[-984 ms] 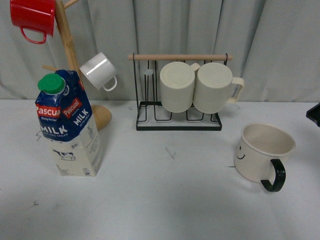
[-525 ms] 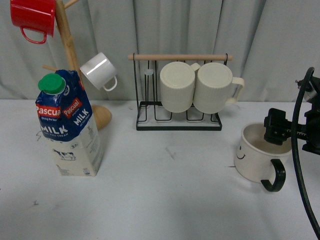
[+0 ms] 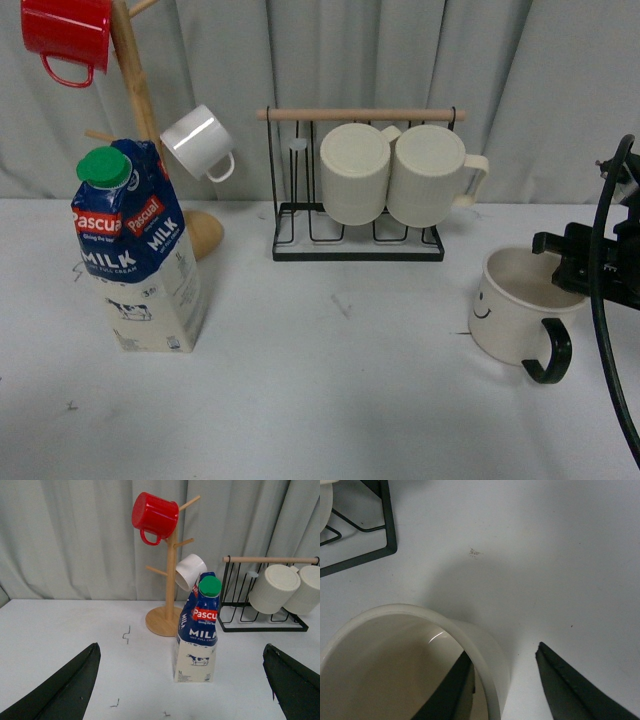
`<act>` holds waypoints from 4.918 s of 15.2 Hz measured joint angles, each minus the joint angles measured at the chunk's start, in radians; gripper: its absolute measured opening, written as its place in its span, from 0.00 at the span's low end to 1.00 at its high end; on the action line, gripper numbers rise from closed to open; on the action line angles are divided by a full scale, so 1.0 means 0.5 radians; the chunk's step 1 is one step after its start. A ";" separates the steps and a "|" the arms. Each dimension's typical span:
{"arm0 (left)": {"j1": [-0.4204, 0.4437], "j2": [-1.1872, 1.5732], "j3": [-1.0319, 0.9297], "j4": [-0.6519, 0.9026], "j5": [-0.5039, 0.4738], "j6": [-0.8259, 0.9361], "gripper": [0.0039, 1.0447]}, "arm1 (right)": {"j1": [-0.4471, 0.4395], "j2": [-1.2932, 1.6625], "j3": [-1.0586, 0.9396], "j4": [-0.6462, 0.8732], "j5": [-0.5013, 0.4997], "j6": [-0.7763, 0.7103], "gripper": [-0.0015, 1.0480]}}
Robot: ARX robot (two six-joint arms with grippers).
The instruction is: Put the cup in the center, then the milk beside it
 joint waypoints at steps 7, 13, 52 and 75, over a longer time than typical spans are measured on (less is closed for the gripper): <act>0.000 0.000 0.000 0.001 -0.001 0.000 0.94 | 0.021 -0.171 -0.093 -0.034 -0.089 -0.001 0.03; 0.000 0.000 0.000 0.000 0.000 0.000 0.94 | 0.372 -0.291 0.043 -0.219 -0.053 0.023 0.03; 0.000 0.000 0.000 0.001 0.001 0.000 0.94 | 0.313 -1.578 -1.290 1.360 0.449 -0.539 0.25; 0.000 0.000 0.000 0.001 0.000 0.000 0.94 | -0.052 -3.338 -2.078 0.429 0.082 -0.571 0.02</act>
